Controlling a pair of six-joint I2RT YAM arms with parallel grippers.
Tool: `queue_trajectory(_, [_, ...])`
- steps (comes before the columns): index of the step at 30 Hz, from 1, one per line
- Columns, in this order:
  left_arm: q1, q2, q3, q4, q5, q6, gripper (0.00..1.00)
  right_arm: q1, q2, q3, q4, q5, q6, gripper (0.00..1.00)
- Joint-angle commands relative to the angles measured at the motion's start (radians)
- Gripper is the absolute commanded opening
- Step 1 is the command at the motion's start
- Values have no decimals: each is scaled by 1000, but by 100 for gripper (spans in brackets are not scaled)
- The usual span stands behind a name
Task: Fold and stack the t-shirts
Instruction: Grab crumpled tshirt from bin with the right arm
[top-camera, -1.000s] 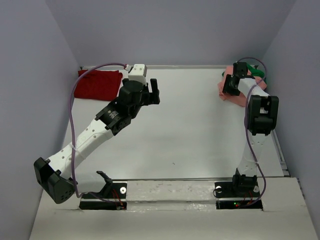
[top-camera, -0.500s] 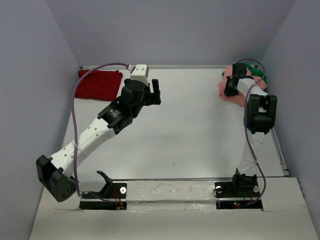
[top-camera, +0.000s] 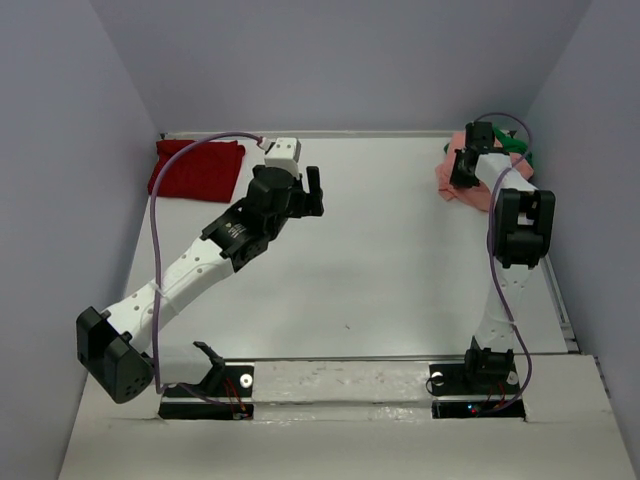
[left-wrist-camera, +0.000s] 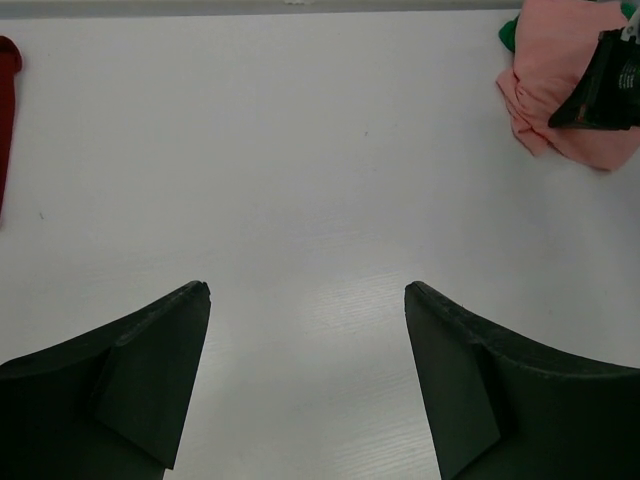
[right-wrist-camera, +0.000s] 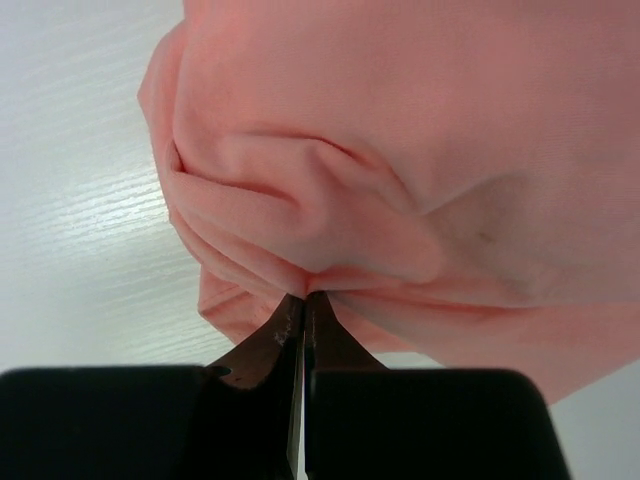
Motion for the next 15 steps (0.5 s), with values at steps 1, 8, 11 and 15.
queue_trajectory(1, [1, 5, -33, 53, 15, -24, 88, 3, -135, 122, -1, 95, -50, 0])
queue_trajectory(8, [1, 11, -96, 83, 42, -58, 88, 3, -198, 437, -94, 140, -138, 0])
queue_trajectory(11, [-2, 16, -114, 86, 70, -69, 86, 3, -217, 547, -93, 128, -213, 0])
queue_trajectory(15, [-8, 9, -142, 99, 59, -67, 86, 3, -235, 724, -67, 74, -254, 0])
